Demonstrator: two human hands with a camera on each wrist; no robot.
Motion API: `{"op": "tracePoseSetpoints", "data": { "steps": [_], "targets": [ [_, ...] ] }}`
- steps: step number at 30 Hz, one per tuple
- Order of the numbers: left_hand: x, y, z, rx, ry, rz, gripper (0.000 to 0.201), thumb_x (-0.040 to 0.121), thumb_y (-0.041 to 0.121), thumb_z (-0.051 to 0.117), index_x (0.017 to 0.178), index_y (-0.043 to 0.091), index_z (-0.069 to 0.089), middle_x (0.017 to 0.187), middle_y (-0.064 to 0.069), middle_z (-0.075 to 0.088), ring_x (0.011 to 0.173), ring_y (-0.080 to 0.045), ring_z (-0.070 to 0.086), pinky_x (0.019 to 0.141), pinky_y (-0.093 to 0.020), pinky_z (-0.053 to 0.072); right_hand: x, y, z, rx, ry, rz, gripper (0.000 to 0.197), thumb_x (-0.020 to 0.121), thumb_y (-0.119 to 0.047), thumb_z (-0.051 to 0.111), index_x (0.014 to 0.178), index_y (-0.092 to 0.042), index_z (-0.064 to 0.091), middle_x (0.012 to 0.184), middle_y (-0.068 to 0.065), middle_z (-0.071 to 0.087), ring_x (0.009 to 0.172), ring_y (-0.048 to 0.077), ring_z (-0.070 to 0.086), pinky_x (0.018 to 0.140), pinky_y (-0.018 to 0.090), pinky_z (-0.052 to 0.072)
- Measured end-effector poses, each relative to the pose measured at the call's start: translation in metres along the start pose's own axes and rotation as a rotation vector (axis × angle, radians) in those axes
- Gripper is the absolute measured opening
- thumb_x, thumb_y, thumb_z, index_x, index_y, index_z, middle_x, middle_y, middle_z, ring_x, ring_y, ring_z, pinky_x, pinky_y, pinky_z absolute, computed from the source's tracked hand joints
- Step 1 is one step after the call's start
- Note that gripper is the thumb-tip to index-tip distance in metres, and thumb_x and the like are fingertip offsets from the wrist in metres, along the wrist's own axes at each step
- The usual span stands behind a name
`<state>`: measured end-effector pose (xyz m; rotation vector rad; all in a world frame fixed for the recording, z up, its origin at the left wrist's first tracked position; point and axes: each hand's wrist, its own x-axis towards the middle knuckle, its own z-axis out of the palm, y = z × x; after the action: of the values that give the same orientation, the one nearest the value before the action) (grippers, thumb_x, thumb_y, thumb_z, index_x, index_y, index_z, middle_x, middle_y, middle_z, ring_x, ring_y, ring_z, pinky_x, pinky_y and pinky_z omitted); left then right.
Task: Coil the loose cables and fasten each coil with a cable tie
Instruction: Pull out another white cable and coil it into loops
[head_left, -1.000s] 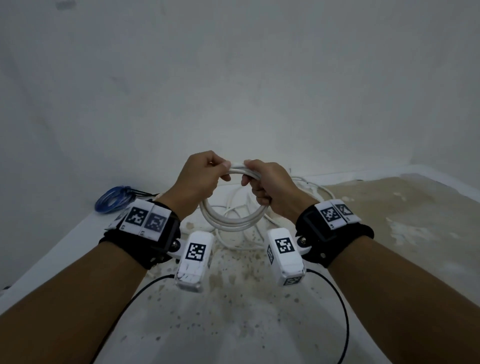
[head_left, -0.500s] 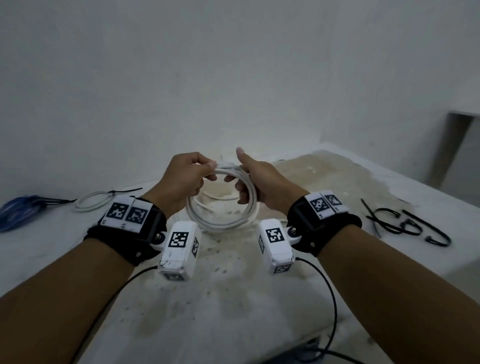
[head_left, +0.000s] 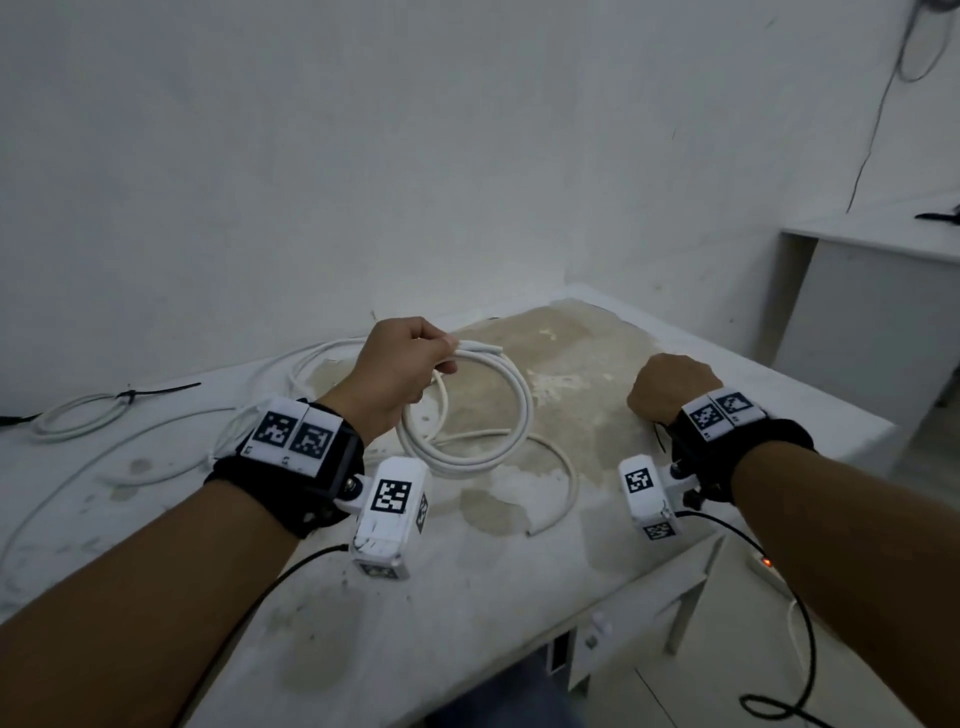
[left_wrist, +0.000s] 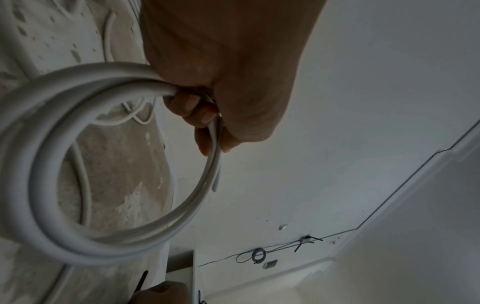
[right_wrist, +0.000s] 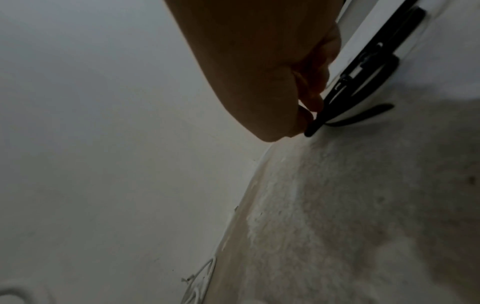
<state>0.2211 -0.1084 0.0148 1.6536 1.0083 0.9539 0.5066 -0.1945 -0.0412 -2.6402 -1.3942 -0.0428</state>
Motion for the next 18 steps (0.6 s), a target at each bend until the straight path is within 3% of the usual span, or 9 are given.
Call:
{"op": "tracePoseSetpoints", "data": {
  "steps": [4,8,11,12,14,18],
  "targets": [
    [-0.002,0.001,-0.007,0.000,0.014,-0.016,0.015,0.093,0.010,0.063,0.078,0.006,0.062,0.066,-0.010,0.067,0.041,-0.012,0.029,0.039,-0.018,0.023,0.007,-0.001,0.003,-0.019,0.000,-0.032,0.028,0.090,-0.009,0.052,0.062,-0.010,0.051,0.078,0.009,0.062,0.064,0.021,0.054,0.063,0.027,0.044],
    [-0.002,0.000,-0.012,0.008,0.017,-0.016,0.018,0.093,0.010,0.063,0.075,0.008,0.061,0.065,-0.008,0.067,0.042,-0.013,0.030,0.039,-0.018,0.024,0.017,-0.009,-0.005,0.018,0.076,-0.026,0.026,0.090,-0.006,0.051,0.064,-0.007,0.047,0.072,0.009,0.055,0.068,0.026,0.054,0.064,0.031,0.045],
    [-0.003,-0.001,-0.011,0.013,0.011,-0.026,0.016,0.093,0.010,0.062,0.077,0.008,0.061,0.069,-0.011,0.066,0.042,-0.012,0.030,0.039,-0.017,0.024,0.024,-0.018,-0.008,0.051,0.147,-0.114,0.005,0.087,-0.003,0.055,0.084,-0.001,0.058,0.089,0.016,0.065,0.075,0.030,0.055,0.066,0.032,0.043],
    [-0.003,-0.001,-0.011,0.011,0.009,-0.031,0.015,0.093,0.009,0.062,0.078,0.007,0.061,0.070,-0.011,0.066,0.042,-0.012,0.030,0.038,-0.017,0.023,0.026,-0.020,-0.006,0.070,0.161,-0.153,0.007,0.087,-0.002,0.056,0.091,-0.001,0.062,0.093,0.016,0.066,0.079,0.031,0.057,0.067,0.032,0.045],
    [-0.003,-0.002,-0.010,0.008,0.007,-0.037,0.014,0.093,0.009,0.062,0.079,0.007,0.062,0.071,-0.012,0.066,0.041,-0.011,0.030,0.038,-0.017,0.024,0.028,-0.027,-0.002,0.158,0.167,-0.230,0.012,0.088,-0.002,0.056,0.094,-0.006,0.066,0.094,0.012,0.069,0.085,0.031,0.063,0.072,0.034,0.050],
    [-0.004,-0.005,-0.010,0.013,0.017,-0.051,0.018,0.092,0.009,0.062,0.075,0.010,0.061,0.071,-0.012,0.066,0.039,-0.009,0.031,0.038,-0.016,0.024,0.028,-0.044,0.010,0.238,0.068,-0.387,0.013,0.090,-0.006,0.058,0.086,-0.015,0.066,0.094,0.008,0.072,0.076,0.024,0.062,0.076,0.040,0.056]
  ]
}}
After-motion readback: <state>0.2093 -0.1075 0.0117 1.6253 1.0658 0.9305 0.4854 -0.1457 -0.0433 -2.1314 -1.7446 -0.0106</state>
